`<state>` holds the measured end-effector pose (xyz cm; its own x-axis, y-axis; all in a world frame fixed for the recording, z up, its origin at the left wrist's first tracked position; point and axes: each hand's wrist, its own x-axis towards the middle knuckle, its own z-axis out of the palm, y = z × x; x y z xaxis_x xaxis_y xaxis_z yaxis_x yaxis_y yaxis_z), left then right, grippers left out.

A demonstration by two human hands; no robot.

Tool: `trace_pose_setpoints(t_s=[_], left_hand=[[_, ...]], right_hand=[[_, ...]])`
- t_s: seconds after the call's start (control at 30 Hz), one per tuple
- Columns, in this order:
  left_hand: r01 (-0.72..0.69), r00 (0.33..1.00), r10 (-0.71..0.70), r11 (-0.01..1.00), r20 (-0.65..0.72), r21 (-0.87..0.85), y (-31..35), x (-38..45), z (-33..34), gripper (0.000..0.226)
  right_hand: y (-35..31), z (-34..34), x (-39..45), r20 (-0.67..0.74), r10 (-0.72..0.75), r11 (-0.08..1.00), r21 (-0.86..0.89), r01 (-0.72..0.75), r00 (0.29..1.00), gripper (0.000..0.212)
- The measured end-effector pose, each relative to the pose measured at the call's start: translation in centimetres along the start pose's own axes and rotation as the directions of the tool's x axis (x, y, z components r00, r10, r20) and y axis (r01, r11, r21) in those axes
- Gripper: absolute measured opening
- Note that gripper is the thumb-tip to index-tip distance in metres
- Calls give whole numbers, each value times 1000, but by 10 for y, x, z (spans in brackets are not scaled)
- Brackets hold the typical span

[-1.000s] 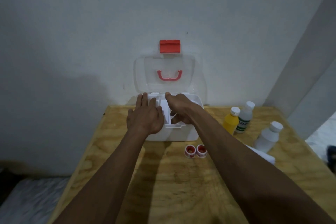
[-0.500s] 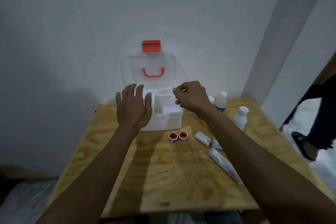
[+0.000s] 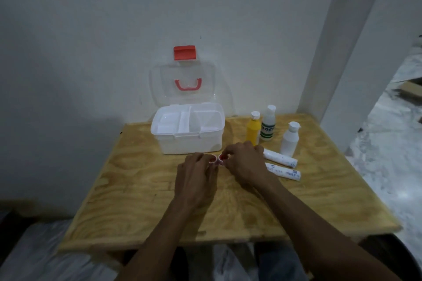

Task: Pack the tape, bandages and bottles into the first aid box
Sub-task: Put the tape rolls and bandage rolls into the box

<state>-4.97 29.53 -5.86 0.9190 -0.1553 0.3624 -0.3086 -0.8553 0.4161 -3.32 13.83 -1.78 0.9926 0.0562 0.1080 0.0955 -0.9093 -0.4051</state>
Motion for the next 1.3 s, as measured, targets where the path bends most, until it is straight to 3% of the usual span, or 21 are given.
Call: trace_pose_setpoints(t_s=[0.27,0.47,0.67,0.8,0.97,1.3], left_hand=[[70,995,-77,992,65,110,3,3,-2,25],[37,994,-47,995,102,95,-1,-7,-19,22],[54,977,-58,998,-205,-28,-22,-1,-71,15],[158,937,-164,986,-310,-46,-50,39,-104,21],[201,951,-187,979,-246,33,-88,85,-114,26],[222,974,-212,965,-84,137,-97,129,-102,24]], right_hand=[[1,10,-2,13,-26,996,-80,27,1000,24],[-5,-1,-10,-28,-58,997,-60,57,998,23],[-34,-34,11,-185,-177,978,77,194,967,25],[-68,-42,54,-222,-237,957,113,266,946,26],[-104,-28,105,-160,-253,959,91,269,954,27],[-129,1,158,-63,-281,960,-3,281,958,24]])
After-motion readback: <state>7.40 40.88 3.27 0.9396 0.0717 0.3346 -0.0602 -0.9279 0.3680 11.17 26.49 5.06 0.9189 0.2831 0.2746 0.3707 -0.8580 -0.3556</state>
